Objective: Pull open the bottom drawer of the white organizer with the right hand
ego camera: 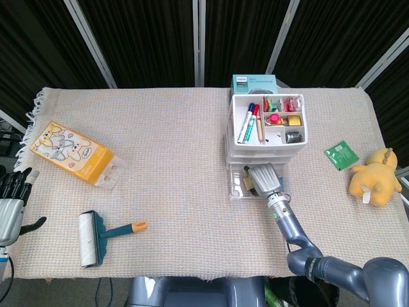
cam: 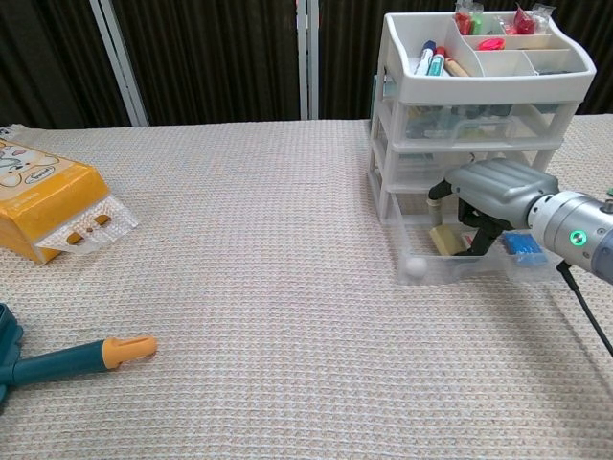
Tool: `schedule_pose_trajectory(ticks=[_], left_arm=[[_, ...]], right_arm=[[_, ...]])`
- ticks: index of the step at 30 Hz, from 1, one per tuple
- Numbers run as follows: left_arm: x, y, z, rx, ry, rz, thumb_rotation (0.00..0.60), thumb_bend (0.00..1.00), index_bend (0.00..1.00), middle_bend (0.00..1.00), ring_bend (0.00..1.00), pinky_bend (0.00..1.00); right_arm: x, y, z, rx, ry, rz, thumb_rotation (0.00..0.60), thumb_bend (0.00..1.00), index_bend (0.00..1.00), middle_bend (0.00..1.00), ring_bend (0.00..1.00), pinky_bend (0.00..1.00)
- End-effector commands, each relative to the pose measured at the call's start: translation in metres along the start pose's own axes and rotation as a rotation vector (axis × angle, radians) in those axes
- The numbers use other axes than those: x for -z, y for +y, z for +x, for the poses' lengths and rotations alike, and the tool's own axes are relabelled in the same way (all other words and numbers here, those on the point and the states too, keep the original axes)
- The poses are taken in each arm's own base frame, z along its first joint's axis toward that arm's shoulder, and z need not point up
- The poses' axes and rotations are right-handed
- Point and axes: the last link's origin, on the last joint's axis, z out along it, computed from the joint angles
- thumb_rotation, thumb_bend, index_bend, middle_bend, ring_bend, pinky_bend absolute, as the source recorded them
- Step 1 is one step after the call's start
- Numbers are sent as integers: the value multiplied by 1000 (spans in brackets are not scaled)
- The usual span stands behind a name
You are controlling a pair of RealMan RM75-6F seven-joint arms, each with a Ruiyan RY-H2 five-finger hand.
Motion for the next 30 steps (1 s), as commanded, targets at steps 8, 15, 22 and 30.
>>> schedule_pose_trajectory(ticks=[8,15,22,30], left_arm=[[2,1,1,3,6,-6,600,129,0,0,0,0],[4,1,3,7,13,-9,600,128,0,0,0,0],[4,1,4,11,15,-10,600,128,0,0,0,0],[6,1,5,15,20,-16,600,128,0,0,0,0]], right_arm=[[6,3,14,4,37,-3,600,30,547,1000,994,742],[9,2,19,8,49,-4,600,31,545,1000,994,742],[12,5,35,10,88,-11,600,35,542,1000,994,742],[22,17,51,15,119,-39,600,52,535,1000,994,742]])
